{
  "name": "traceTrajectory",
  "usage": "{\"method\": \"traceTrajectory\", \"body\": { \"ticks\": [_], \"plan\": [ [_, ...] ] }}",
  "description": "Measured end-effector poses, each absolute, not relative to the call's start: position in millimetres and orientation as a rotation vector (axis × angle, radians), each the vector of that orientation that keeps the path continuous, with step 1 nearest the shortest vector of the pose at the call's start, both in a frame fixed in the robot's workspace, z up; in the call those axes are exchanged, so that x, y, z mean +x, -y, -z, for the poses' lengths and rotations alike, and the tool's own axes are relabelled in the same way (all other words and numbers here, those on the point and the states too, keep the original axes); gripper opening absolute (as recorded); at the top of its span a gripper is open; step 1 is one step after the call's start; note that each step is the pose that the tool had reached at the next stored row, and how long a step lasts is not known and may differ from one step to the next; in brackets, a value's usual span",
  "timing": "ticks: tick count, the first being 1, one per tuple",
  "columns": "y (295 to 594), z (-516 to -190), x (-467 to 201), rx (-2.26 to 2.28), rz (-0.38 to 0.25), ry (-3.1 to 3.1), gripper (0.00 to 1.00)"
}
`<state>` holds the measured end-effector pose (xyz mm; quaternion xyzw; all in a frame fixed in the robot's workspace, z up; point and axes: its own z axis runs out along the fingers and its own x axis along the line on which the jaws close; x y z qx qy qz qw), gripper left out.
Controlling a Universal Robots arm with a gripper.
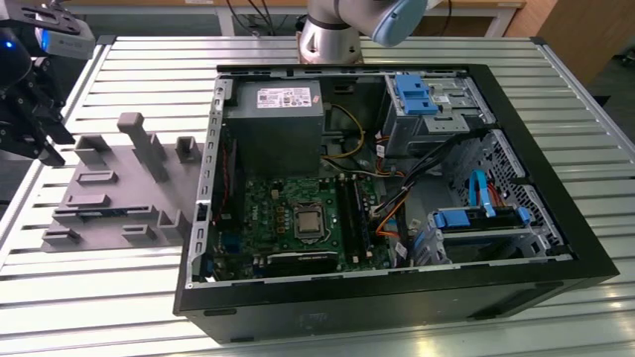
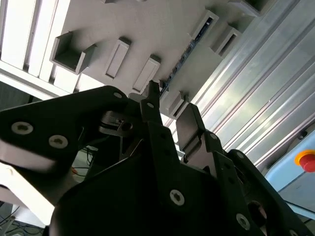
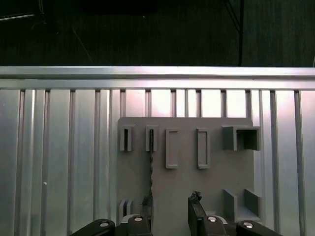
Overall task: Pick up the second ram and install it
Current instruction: 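Pick up the second ram and move it above second insertion slot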
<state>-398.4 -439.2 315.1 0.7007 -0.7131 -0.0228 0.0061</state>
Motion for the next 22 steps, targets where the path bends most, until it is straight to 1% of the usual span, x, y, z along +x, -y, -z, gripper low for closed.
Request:
{"method": "traceTrajectory", "body": {
  "ticks": [8,22],
  "plan": [
    [439,-313,-398,2.193,0.071,2.232,0.42],
    [442,-292,-398,2.193,0.071,2.232,0.42]
  ]
}}
